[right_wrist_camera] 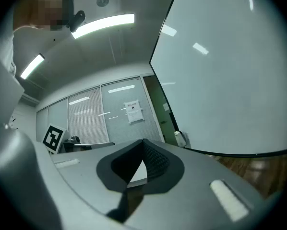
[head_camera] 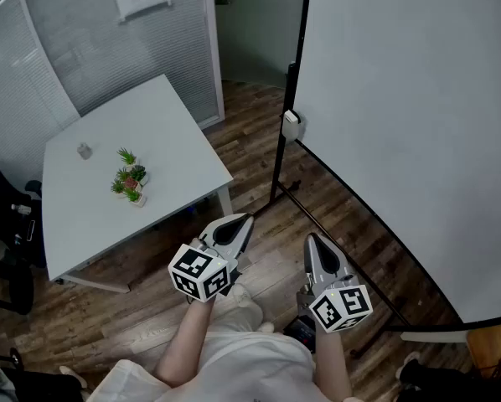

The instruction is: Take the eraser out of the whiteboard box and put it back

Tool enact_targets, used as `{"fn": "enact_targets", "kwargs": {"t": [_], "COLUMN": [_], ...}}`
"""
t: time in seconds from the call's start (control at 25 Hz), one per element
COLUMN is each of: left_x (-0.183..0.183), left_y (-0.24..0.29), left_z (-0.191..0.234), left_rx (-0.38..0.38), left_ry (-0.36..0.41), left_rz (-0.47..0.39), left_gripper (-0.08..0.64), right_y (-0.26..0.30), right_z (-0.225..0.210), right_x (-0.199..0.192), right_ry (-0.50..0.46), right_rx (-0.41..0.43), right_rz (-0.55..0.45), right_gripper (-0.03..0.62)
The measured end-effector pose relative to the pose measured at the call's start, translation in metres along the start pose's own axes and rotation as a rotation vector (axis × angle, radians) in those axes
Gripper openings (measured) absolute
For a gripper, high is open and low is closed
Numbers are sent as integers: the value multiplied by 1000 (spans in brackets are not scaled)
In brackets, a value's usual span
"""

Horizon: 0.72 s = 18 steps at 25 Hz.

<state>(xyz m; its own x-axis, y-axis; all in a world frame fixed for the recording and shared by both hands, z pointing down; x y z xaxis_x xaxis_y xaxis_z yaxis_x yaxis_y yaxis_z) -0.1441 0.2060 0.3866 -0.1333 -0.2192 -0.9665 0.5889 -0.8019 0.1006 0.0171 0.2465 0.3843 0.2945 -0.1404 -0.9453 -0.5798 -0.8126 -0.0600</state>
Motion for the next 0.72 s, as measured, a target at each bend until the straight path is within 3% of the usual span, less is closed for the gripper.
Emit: {"fn": "enact_targets", "kwargs": {"t": [0.16,0.32,0.72], "left_x": [-4,-3,10], "left_y": [-4,-7,-15], "left_z": [-14,-17,-11], "left_rx": [-20,10,63], "left_ry": [34,65,36], "left_rz": [6,5,-63], "left_gripper": [5,5,25], "right_y": [-6,-9,-22], "right_z": [10,16,6], "right_x": [-1,0,8], "right_ry": [8,-3,72], "right_rx": [24,30,21], "right_rz": [-16,-20,-48], "right_gripper": [9,9,11]}}
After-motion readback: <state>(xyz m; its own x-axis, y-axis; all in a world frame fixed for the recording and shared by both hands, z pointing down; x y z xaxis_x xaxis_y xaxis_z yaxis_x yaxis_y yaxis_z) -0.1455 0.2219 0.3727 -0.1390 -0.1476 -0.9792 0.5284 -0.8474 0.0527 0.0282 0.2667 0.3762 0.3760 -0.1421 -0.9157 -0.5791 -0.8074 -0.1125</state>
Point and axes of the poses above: the fingertips, and each gripper's own axes: y forward along the fingers, z to its left, x out of its top, the point moved 3 cm from there along -y, backward along the fingers, and after that the axes turned 6 degrees about x, right-handed, at the moved point
